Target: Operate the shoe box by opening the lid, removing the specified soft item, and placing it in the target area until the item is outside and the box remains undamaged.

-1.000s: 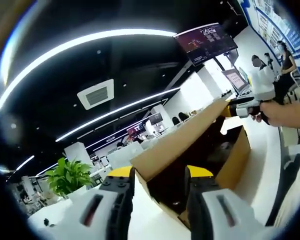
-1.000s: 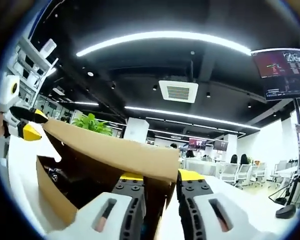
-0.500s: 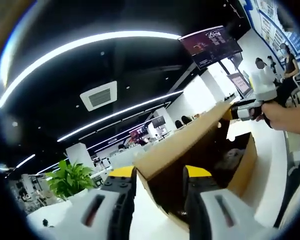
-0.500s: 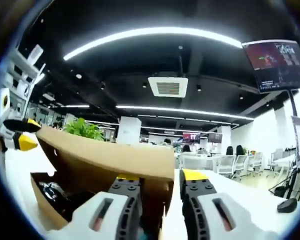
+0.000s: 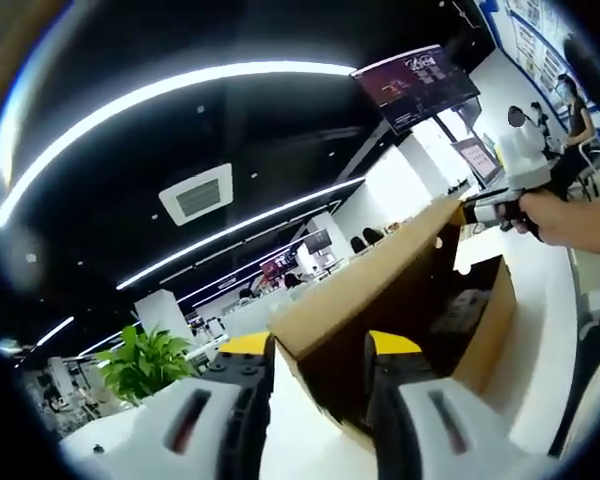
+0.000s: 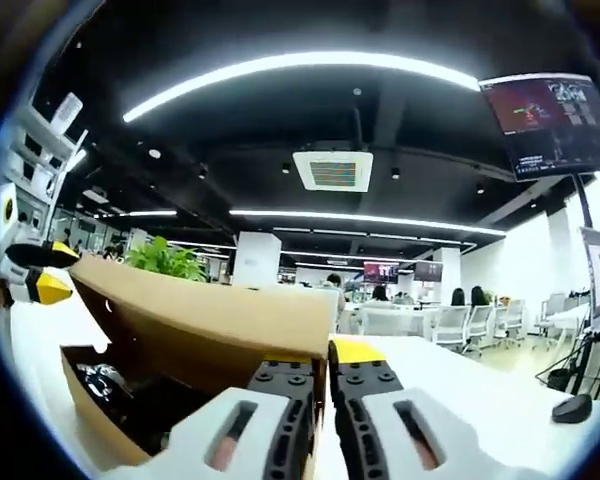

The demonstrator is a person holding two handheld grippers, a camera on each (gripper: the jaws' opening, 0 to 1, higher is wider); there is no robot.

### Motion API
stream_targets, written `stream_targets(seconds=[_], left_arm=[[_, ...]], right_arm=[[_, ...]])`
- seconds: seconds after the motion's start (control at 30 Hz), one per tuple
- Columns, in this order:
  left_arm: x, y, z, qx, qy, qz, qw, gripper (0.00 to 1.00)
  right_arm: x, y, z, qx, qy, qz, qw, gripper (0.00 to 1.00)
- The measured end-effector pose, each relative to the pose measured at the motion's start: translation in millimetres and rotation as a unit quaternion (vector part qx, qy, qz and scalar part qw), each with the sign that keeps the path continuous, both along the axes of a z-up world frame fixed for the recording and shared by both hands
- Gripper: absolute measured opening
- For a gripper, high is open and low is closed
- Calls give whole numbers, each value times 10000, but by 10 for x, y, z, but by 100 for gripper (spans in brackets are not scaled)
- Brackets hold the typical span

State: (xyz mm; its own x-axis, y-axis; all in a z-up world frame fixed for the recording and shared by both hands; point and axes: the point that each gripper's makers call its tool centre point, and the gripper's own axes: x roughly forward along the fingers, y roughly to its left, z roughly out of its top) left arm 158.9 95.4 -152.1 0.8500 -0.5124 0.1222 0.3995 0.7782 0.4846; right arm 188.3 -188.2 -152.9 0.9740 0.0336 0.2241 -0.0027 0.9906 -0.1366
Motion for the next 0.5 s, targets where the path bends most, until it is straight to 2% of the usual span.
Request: stream_targets(seconds=[0.1, 0.27, 0.43, 0.5], left_arm=[[-21, -1, 9, -267, 205, -189, 9993, 36], [-72, 7, -5, -305, 369, -371, 9982, 36], [-147, 22, -47, -329, 697, -577, 9954, 33], [-164, 30, -71, -245, 833, -647, 9941, 33]], right_arm=[[9, -2, 0, -117, 19, 25, 9999, 1], [21, -6, 8, -63, 27, 71, 10000, 1], [36, 8, 20, -288, 193, -26, 9994, 1], [40, 6, 26, -186, 216, -8, 9996, 1]])
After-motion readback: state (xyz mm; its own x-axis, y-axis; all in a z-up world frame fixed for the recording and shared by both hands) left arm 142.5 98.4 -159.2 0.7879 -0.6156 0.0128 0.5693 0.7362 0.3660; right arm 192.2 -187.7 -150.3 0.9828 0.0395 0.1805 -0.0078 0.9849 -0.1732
